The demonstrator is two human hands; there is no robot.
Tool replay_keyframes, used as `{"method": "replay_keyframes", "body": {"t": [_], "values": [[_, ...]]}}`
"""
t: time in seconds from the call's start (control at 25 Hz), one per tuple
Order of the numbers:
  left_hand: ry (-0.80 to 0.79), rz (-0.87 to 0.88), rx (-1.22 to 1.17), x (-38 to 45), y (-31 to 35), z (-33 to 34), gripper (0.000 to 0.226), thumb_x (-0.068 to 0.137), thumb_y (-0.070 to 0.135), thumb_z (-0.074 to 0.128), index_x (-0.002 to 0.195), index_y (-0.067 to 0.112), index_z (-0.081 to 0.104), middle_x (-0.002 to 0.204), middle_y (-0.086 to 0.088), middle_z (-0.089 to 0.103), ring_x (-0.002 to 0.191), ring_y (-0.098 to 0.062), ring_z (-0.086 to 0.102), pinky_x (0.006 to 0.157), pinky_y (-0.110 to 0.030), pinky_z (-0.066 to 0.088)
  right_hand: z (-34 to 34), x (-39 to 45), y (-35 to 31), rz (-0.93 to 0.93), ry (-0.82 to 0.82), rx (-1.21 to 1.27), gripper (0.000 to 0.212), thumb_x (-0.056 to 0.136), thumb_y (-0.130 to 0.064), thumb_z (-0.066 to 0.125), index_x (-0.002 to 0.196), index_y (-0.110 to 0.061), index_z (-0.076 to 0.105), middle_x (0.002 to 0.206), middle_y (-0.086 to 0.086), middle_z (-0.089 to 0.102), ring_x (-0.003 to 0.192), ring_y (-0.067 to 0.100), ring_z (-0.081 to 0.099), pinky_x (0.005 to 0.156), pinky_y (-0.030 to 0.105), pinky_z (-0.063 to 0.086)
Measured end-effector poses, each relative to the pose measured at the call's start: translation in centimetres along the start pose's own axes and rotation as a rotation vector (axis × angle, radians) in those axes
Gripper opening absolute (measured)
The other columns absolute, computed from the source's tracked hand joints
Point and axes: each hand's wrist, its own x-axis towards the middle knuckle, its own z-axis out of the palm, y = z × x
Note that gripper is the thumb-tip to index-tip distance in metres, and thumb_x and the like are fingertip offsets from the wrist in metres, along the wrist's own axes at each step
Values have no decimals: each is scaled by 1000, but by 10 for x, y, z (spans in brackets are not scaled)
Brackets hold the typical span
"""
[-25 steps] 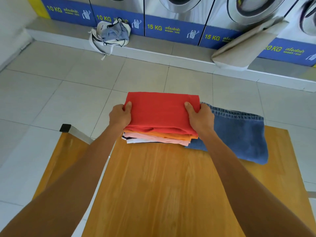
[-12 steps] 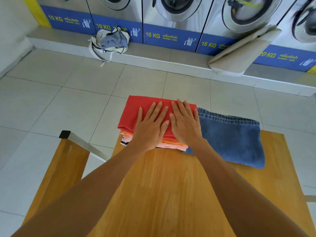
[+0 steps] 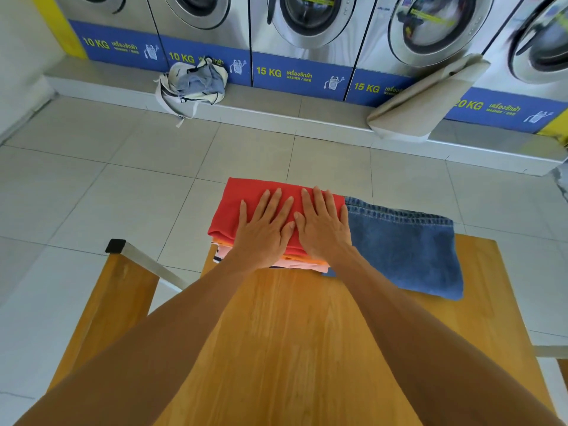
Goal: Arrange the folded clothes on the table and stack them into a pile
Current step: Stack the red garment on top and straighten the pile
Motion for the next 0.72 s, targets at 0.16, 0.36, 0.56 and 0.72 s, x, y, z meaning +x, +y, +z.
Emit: {"method": "replay_keyframes", "body": {"t": [0.16,0.36,0.56,0.72], "values": [[40,-85,-106,11,-4,-11,61,100,47,10,155,20,9,165,-5,2,152,-23,-3,118,-58,-2,-2,2,4,-12,51,1,61,104,-51,15,158,-24,15,166,2,17,153,26,10,122,55,11],[67,-252,-179,11,-30,-19,62,102,44,24,155,15,13,164,-11,9,151,-29,8,119,-56,12,6,-4,0,-25,79,4,61,103,-51,14,159,-26,13,166,2,15,153,26,9,122,57,10],[344,-762,-552,24,-64,-45,49,96,51,40,105,8,62,104,-15,65,105,-36,60,78,-45,49,6,0,4,-28,58,9,61,103,-52,12,159,-27,9,167,2,11,154,26,4,121,59,7],[228,-698,-678,34,-80,-48,59,87,69,39,55,19,42,55,2,48,61,-23,55,60,-33,40,5,3,5,-27,57,23,60,103,-52,12,159,-29,8,167,1,9,154,26,3,121,58,5]]}}
